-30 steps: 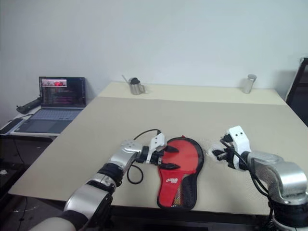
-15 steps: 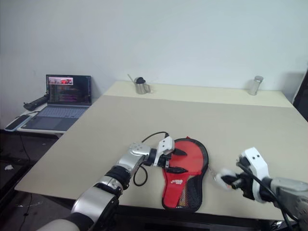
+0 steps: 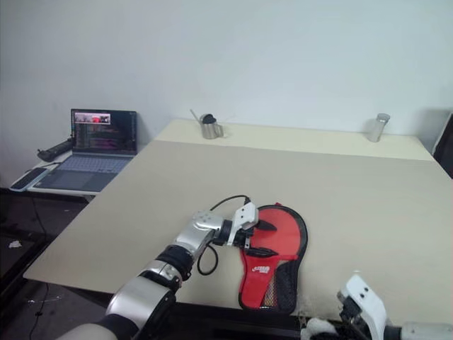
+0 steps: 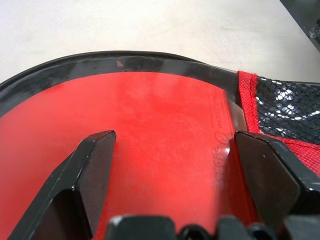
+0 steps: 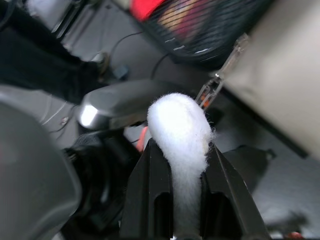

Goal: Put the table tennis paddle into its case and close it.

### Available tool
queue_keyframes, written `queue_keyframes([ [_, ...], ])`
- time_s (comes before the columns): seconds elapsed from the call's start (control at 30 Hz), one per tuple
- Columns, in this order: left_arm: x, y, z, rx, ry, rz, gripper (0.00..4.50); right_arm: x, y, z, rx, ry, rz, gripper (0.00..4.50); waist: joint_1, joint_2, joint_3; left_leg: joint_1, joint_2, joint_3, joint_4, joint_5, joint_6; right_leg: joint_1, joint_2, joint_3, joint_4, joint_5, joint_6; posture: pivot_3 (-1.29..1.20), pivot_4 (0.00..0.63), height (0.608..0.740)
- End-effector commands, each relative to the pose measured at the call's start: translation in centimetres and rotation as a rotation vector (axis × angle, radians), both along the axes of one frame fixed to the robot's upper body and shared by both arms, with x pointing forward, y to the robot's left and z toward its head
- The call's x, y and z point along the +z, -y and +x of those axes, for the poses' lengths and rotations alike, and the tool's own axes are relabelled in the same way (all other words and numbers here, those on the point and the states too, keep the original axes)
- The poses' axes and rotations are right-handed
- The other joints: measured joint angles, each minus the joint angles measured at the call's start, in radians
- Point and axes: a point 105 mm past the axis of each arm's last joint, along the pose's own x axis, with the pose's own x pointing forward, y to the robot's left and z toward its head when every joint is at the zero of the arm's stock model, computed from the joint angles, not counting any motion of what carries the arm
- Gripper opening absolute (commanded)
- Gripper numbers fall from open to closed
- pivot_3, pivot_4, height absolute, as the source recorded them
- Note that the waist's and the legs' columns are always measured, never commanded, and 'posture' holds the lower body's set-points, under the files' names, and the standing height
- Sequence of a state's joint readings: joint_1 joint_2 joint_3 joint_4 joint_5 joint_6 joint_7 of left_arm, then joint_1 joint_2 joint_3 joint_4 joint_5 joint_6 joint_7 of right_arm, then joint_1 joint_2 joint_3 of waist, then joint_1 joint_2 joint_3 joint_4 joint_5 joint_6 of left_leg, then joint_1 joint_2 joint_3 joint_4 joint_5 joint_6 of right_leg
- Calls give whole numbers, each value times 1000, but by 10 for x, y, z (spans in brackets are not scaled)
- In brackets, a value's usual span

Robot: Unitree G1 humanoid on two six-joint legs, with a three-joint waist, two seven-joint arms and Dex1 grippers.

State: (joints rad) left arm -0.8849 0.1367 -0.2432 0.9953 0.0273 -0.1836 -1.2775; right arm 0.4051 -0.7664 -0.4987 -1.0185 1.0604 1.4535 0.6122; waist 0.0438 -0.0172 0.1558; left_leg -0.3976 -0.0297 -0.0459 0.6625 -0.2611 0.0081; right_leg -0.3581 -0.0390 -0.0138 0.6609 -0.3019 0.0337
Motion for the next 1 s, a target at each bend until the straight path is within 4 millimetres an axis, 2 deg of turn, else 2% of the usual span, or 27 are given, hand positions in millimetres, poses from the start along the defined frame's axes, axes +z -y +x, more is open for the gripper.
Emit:
queue_keyframes([
  [0.03,-35,-1,-19,-48,-97,107,4148,1,-16,-13,85,-18,45,177,-1,0,0,0,0,-1,0,0,0,0,0,0,0,0,0,0,150,740],
  [0.27,-31,3,-18,-59,-87,104,4148,-2,-23,-7,70,44,32,177,0,-1,0,-1,0,-2,0,0,0,1,0,-2,-2,-1,1,0,150,740],
  [0.33,-30,4,-17,-58,-84,104,4148,-1,-23,-8,96,51,24,920,0,-1,0,-1,0,-2,0,0,0,1,0,-2,-2,-1,1,0,150,740],
  [0.43,-29,3,-17,-57,-81,102,4148,3,-25,-8,138,70,34,1799,0,-1,0,-1,0,-2,0,0,0,2,0,-2,-2,0,1,0,150,740],
  [0.53,-29,4,-17,-55,-79,98,4148,14,-30,-10,212,105,97,2814,0,-1,0,-1,0,-3,0,0,0,2,0,-3,-2,0,2,0,150,740],
  [0.6,-28,6,-16,-52,-75,92,4148,21,-31,-11,251,129,122,2814,0,-2,0,0,0,-2,0,0,0,2,0,-3,-2,0,2,0,150,740],
  [0.67,-25,8,-15,-45,-67,74,4148,26,-26,-5,243,183,114,2814,0,-3,0,0,0,-3,1,0,0,2,0,-3,-3,0,2,0,150,740],
  [0.83,-2,7,-14,-52,13,-20,4148,49,-10,62,99,447,121,2814,-17,-4,2,0,0,-2,2,0,0,3,0,-2,-4,1,4,0,150,740],
  [0.87,8,6,-15,-35,35,-65,4148,54,-7,78,80,504,135,2814,-18,-4,2,0,0,-2,2,0,0,3,0,-1,-4,1,4,0,150,740],
  [0.93,34,-12,-19,23,88,-150,4148,57,-4,113,58,614,144,2814,-24,-5,4,0,0,-2,0,0,0,2,0,-1,-5,1,3,0,150,740],
  [1.0,49,-26,-27,71,122,-180,4148,53,-1,135,58,635,148,2814,-42,-4,7,-2,1,-1,-1,0,0,-2,0,1,-4,4,-2,0,150,740],
])
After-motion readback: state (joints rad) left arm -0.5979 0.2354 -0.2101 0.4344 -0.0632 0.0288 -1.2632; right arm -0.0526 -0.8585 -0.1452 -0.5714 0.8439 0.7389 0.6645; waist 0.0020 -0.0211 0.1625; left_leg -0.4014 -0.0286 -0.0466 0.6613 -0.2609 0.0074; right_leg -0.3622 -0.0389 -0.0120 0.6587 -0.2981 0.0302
